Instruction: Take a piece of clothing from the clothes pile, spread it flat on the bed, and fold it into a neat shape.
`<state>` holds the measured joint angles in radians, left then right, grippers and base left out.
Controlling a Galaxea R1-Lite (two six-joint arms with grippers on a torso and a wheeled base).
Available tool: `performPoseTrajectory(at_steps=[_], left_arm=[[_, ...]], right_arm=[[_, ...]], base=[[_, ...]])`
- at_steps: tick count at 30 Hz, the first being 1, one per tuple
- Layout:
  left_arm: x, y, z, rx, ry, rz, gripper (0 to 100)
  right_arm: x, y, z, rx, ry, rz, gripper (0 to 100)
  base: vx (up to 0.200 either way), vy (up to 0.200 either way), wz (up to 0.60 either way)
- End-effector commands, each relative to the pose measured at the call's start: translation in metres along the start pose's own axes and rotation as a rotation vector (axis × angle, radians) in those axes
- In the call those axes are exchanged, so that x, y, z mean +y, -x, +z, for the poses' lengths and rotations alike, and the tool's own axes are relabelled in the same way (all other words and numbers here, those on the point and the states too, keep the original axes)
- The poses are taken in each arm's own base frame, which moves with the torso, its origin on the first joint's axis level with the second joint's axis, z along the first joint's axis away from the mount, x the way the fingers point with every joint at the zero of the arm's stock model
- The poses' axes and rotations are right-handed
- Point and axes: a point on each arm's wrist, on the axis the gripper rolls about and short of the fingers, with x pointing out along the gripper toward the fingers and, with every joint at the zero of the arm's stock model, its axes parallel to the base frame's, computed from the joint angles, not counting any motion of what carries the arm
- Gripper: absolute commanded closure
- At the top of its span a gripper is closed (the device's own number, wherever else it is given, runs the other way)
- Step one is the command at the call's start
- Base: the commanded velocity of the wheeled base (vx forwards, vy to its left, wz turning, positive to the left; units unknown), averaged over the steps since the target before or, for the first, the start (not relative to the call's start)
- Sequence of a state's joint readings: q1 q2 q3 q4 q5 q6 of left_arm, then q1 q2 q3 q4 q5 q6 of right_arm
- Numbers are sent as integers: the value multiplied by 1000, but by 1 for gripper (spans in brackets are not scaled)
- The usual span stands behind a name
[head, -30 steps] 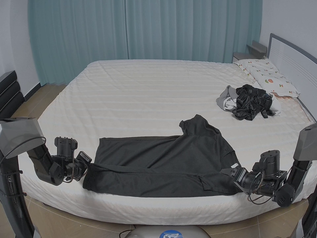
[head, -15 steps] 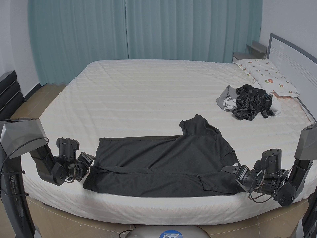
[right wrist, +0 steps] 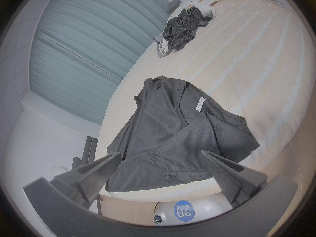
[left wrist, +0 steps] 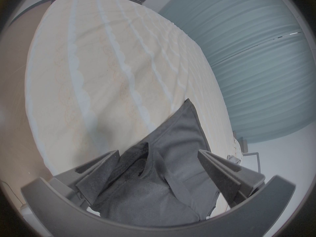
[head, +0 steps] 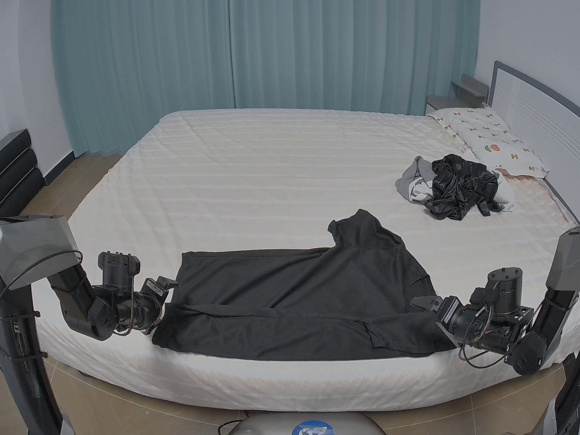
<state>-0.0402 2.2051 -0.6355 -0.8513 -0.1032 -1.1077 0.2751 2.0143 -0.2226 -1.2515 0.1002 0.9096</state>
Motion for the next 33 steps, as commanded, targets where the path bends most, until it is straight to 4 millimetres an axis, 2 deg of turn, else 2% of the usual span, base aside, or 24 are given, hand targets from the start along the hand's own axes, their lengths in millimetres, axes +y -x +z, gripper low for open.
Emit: performPoseTrajectory(at_steps=[1,17,26,33], left_arm=[[-2,5,2,-8,3,-10,0],[-4,6,5,-14,9,-23,0],[-8,6,5,-17,8,-33,0],[-8,7,4,-28,-6,-55,0]], right_arm=[[-1,0,2,-6,-4,-2,0],[0,0,2,-9,-4,0,0],[-1,-1,2,-6,-4,-4,0],[-1,-1,2,-5,-4,-5,0]], base=[[0,0,0],[0,0,0],[0,-200,0],[0,0,0]])
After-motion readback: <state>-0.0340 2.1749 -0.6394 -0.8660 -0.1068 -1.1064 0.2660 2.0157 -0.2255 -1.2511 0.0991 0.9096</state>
